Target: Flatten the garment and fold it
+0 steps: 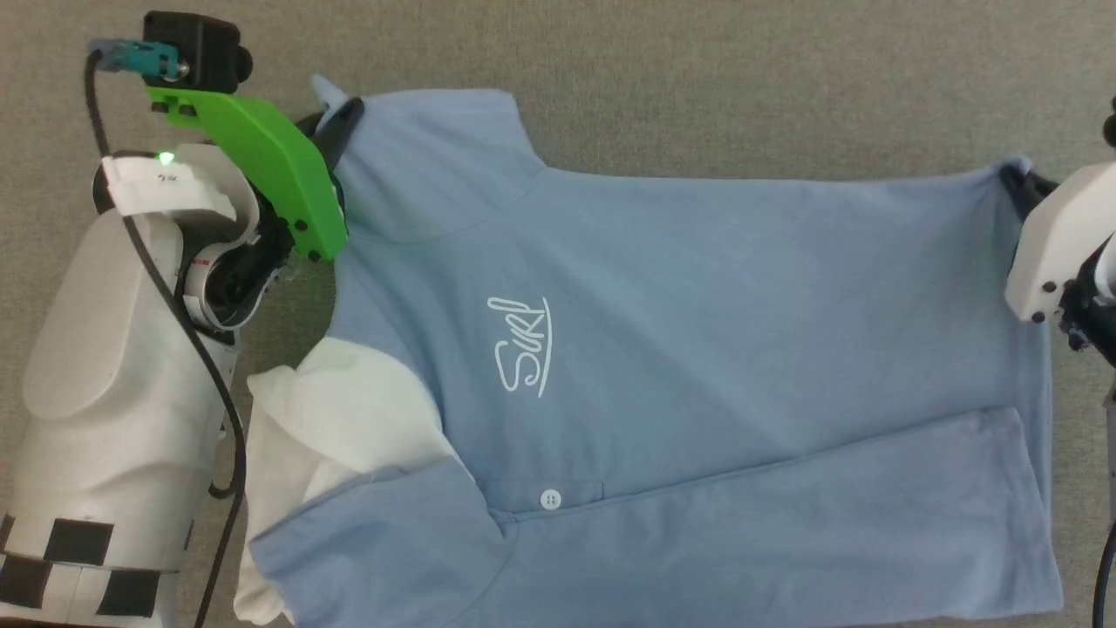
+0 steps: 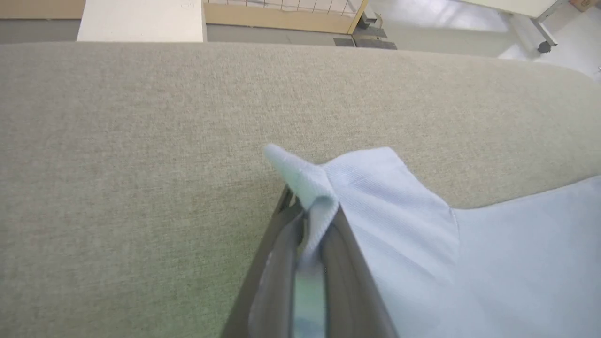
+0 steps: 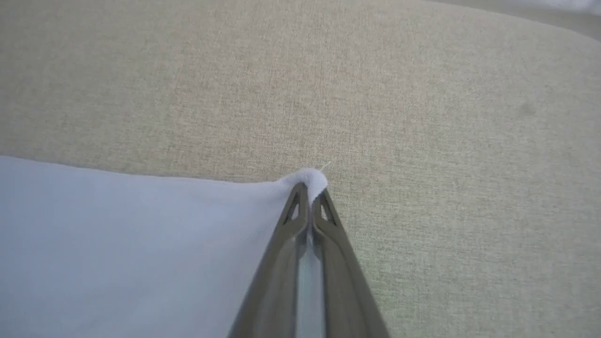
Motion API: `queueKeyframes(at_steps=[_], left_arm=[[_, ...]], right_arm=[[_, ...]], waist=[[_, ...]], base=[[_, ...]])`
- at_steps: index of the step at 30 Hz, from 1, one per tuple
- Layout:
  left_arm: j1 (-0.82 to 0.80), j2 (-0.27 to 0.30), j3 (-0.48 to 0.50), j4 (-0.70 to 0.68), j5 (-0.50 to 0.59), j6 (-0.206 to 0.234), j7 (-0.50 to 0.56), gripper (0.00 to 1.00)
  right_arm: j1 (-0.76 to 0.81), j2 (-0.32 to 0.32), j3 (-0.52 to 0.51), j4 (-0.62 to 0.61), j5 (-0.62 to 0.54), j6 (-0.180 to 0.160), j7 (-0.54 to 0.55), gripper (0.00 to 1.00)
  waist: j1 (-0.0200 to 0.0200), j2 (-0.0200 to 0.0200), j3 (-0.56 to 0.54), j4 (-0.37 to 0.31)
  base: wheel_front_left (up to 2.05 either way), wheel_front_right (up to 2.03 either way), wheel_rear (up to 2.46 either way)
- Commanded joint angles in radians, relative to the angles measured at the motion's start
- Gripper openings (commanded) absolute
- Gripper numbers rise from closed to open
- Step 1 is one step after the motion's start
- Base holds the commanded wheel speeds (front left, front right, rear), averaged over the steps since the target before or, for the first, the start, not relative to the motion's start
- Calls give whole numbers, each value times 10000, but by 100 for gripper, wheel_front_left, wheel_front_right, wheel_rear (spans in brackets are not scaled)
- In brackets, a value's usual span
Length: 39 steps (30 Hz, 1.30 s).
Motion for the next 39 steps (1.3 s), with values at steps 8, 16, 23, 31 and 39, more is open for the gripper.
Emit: queueKeyframes(at_steps=[8,16,23,31,39], left_arm=[[555,306,-107,-600,-143,-145,-2204,0],[2766,870,-361,-2072,-906,-153,-3381,0],[5367,1076,-172,-3791,-1641,139,-3543,0],[8524,1258,23,-5392,-2747,950,-3116,0],[9917,1362,-92,-5762,-3414,1455,-2493,0]], right_arm=[[269,36,-300,-253,225,-15,-1070,0],[2154,342,-833,-1114,874,-15,-1449,0],[4240,1053,-1513,-2297,1376,-15,-1428,0],[6422,1876,-2143,-2924,1844,-15,-970,0],[7315,2116,-2193,-2769,1791,-15,-624,0]], waist=[[-1,0,-1615,80],[-1,0,-2817,258],[-1,0,-3621,412],[-1,0,-4020,429],[-1,0,-4035,443]], base=[[0,0,0],[0,0,0],[0,0,0],[0,0,0],[0,0,0]])
